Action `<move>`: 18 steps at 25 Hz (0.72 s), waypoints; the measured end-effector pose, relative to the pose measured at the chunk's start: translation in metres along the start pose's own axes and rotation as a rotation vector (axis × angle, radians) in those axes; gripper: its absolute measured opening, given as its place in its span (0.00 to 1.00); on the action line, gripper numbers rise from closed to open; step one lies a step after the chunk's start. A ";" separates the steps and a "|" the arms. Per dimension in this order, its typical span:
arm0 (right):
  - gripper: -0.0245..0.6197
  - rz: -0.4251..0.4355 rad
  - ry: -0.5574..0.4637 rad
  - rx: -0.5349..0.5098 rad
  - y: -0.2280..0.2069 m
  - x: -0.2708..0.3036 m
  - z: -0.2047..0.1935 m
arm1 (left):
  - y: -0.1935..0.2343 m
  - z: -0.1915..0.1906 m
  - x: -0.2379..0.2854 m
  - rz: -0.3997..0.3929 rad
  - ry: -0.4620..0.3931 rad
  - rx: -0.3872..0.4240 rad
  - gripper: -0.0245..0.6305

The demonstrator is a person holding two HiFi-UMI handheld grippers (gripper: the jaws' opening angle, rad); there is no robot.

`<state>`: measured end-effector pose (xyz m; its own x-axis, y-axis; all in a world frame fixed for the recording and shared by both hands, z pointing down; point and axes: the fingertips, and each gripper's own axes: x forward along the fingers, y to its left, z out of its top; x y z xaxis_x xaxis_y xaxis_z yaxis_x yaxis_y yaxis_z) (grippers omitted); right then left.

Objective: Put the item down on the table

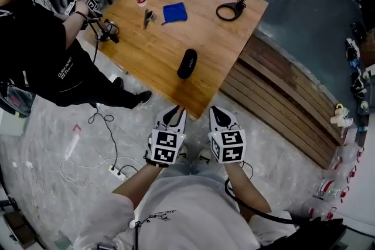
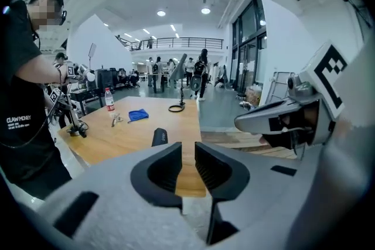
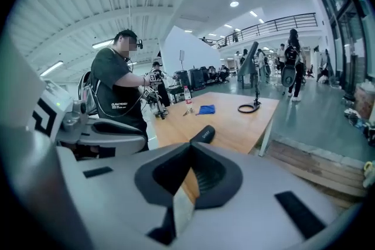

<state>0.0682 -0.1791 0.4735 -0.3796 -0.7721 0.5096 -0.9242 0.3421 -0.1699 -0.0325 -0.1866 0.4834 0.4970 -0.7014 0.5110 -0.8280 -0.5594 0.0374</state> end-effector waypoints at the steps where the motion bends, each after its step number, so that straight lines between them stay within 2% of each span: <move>1: 0.05 -0.006 -0.005 0.014 0.002 -0.008 -0.003 | -0.006 -0.002 -0.009 -0.006 0.000 -0.002 0.15; 3: 0.05 0.002 -0.004 0.038 0.007 -0.020 -0.011 | -0.013 -0.005 -0.022 0.003 -0.003 -0.007 0.08; 5: 0.05 0.018 -0.006 0.046 0.013 -0.027 -0.016 | -0.014 -0.003 -0.031 0.021 -0.020 -0.018 0.05; 9: 0.05 0.045 -0.012 0.054 0.026 -0.034 -0.021 | -0.014 0.001 -0.049 0.030 -0.065 -0.057 0.05; 13: 0.04 0.057 0.013 0.029 0.027 -0.042 -0.021 | -0.023 0.001 -0.055 0.040 -0.067 -0.057 0.05; 18: 0.04 0.055 0.005 0.038 0.025 -0.049 -0.015 | -0.038 0.012 -0.051 0.010 -0.080 -0.044 0.05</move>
<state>0.0642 -0.1243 0.4568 -0.4300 -0.7499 0.5028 -0.9028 0.3636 -0.2298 -0.0234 -0.1347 0.4453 0.5061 -0.7408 0.4417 -0.8429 -0.5333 0.0715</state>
